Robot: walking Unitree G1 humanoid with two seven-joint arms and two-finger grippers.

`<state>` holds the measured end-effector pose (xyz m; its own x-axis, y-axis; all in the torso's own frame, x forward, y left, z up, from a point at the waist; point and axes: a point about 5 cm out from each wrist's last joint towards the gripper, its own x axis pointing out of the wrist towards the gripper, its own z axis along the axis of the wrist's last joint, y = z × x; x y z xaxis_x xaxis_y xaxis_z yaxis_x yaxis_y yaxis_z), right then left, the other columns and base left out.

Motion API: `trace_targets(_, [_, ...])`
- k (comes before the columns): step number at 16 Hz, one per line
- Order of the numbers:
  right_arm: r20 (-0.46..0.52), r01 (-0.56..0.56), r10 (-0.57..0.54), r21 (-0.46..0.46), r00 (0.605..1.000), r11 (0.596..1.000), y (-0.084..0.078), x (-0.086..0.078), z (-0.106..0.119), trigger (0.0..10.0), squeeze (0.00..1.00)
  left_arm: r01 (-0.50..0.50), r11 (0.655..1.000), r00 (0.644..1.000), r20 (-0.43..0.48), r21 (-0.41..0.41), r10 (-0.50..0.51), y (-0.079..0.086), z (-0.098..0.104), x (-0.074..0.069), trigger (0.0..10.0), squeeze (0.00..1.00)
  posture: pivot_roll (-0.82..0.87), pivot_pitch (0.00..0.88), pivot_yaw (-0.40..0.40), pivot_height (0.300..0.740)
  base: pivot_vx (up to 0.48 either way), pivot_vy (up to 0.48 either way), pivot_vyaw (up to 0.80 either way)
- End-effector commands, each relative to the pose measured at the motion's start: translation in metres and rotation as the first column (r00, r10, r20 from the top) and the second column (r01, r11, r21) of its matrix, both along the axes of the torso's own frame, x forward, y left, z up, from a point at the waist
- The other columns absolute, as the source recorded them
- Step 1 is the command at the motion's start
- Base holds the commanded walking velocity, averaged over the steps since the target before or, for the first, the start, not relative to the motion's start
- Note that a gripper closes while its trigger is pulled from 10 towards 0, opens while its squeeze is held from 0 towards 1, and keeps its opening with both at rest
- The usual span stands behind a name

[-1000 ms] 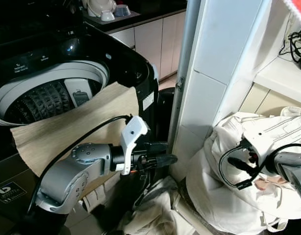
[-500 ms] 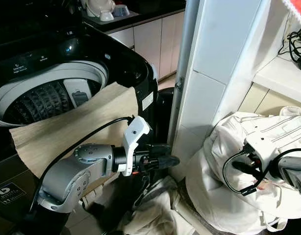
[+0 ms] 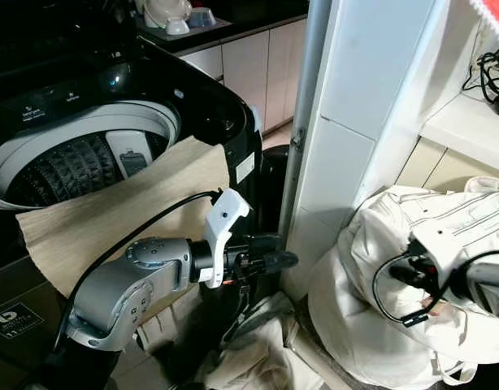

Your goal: Clothes washing

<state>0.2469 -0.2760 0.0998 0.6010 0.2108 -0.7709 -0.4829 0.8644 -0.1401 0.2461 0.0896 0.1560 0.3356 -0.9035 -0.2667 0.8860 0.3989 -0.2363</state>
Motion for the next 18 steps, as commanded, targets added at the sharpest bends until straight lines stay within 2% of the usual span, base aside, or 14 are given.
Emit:
trace_targets(1, [0.027, 0.007, -0.008, 0.032, 1.0, 0.999, 0.0, 0.001, 0.008, 0.0, 0.0, -0.023, 0.999, 0.999, 0.022, 0.033, 0.023, 0.004, -0.002, 0.0, 10.0, 0.0, -0.09, 0.0, 0.036, 0.74, 0.0, 0.0, 0.0])
trace_targets(4, [0.045, 0.034, -0.038, 0.084, 0.998, 0.996, -0.004, 0.0, 0.011, 0.0, 0.0, -0.061, 0.998, 0.998, 0.025, 0.016, 0.06, 0.0, -0.002, 0.003, 10.0, 0.0, -0.08, 0.0, 0.032, 0.74, 0.0, 0.0, 0.0])
trace_targets(7, [0.06, 0.002, -0.011, 0.15, 0.998, 0.989, -0.002, -0.004, 0.016, 0.0, 0.0, -0.056, 0.998, 0.998, 0.023, 0.004, 0.056, -0.001, -0.002, 0.002, 10.0, 0.0, -0.08, 0.0, 0.036, 0.74, 0.0, 0.0, 0.0])
trace_targets(8, [0.094, -0.006, -0.015, 0.225, 0.995, 0.974, 0.002, -0.002, 0.023, 0.0, 0.0, -0.064, 0.998, 0.997, 0.03, 0.0, 0.064, -0.001, -0.002, 0.002, 10.0, 0.0, -0.08, 0.0, 0.039, 0.74, 0.0, 0.0, 0.0])
trace_targets(9, [0.147, -0.026, -0.022, 0.311, 0.989, 0.95, 0.006, 0.002, 0.034, 0.0, 0.0, -0.081, 0.997, 0.996, 0.035, -0.01, 0.082, -0.001, -0.001, 0.004, 10.0, 0.0, -0.08, 0.0, 0.042, 0.74, 0.0, 0.0, 0.0])
trace_targets(10, [0.286, -0.092, -0.049, 0.459, 0.957, 0.884, 0.015, 0.013, 0.069, 0.0, 0.0, -0.131, 0.99, 0.989, 0.055, -0.058, 0.135, -0.003, 0.006, 0.013, 10.0, 0.0, -0.09, 0.0, 0.05, 0.74, 0.0, 0.0, 0.0])
trace_targets(11, [0.31, -0.105, -0.055, 0.476, 0.949, 0.873, 0.016, 0.015, 0.076, 0.0, 0.0, -0.142, 0.987, 0.987, 0.061, -0.072, 0.146, -0.003, 0.009, 0.016, 10.0, 0.0, -0.09, 0.0, 0.05, 0.74, 0.0, 0.0, 0.0])
trace_targets(13, [0.427, -0.203, -0.062, 0.547, 0.902, 0.812, 0.026, 0.028, 0.112, 0.0, 0.0, -0.175, 0.978, 0.967, 0.167, -0.118, 0.193, -0.012, 0.023, 0.029, 10.0, 0.0, -0.08, 0.0, 0.034, 0.74, 0.0, 0.0, 0.0])
trace_targets(14, [0.492, -0.275, -0.059, 0.577, 0.869, 0.769, 0.037, 0.035, 0.135, 0.0, 0.0, -0.2, 0.965, 0.953, 0.196, -0.171, 0.232, -0.018, 0.033, 0.037, 10.0, 0.0, -0.09, 0.0, 0.03, 0.74, 0.0, 0.0, 0.0])
trace_targets(15, [0.525, -0.298, -0.076, 0.589, 0.848, 0.751, 0.044, 0.042, 0.151, 0.0, 0.0, -0.214, 0.95, 0.939, 0.22, -0.227, 0.264, -0.022, 0.045, 0.043, 10.0, 0.0, -0.09, 0.0, 0.027, 0.74, 0.0, 0.0, 0.0])
trace_targets(17, [0.556, -0.331, -0.087, 0.605, 0.827, 0.724, 0.059, 0.052, 0.17, 0.0, 0.0, -0.206, 0.926, 0.941, 0.195, -0.315, 0.276, -0.029, 0.06, 0.049, 10.0, 0.0, -0.09, 0.0, 0.021, 0.74, 0.0, 0.0, 0.0])
trace_targets(18, [0.579, -0.369, -0.076, 0.61, 0.812, 0.701, 0.069, 0.056, 0.18, 0.0, 0.0, -0.183, 0.91, 0.947, 0.182, -0.372, 0.264, -0.035, 0.069, 0.05, 10.0, 1.0, -0.09, 0.0, 0.02, 0.74, 0.0, 0.0, 0.0])
